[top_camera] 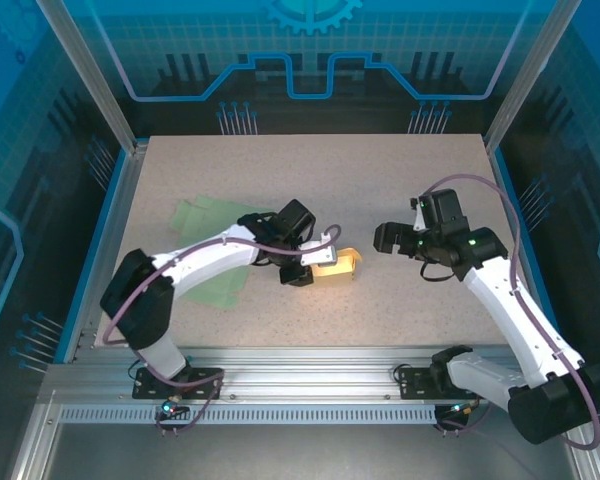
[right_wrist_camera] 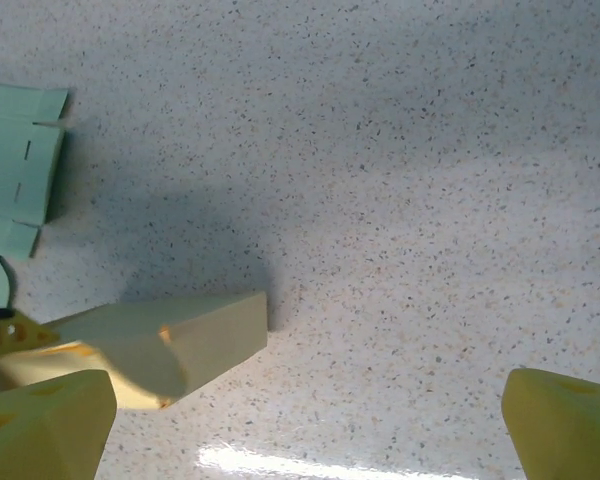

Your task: Fold the paper box

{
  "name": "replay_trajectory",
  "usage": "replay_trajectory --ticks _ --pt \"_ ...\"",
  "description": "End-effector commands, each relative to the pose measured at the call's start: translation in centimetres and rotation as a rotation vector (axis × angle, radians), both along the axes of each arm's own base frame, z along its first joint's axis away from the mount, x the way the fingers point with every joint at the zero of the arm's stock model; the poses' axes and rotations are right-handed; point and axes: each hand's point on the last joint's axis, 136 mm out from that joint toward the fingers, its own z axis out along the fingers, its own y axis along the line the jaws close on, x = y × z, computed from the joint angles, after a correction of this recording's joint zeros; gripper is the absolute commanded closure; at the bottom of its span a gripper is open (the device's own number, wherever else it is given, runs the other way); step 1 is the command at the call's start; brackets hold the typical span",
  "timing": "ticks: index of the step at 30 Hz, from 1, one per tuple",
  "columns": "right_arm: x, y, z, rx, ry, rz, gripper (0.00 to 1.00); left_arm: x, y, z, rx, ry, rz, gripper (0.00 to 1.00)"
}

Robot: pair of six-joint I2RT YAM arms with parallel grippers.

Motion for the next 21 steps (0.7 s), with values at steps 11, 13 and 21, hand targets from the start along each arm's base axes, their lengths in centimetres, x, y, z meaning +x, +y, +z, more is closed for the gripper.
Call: replay_trajectory --ticks 11,13,21 --pt "-0.8 5.7 -0.9 0.056 -0.101 0.403 0.28 2.1 -0.8 -0.8 0.027 0.004 -0.047 0.45" --pt "-0.6 6.2 -1.2 0.07 -0.1 0.422 0.31 2.4 -0.8 -0.7 0.025 -0.008 -0.045 0.44" --pt "0.8 7.4 -2.6 0.071 -0.046 0.475 0.43 3.2 -1.1 0.6 -0.012 -0.065 -0.032 0.41"
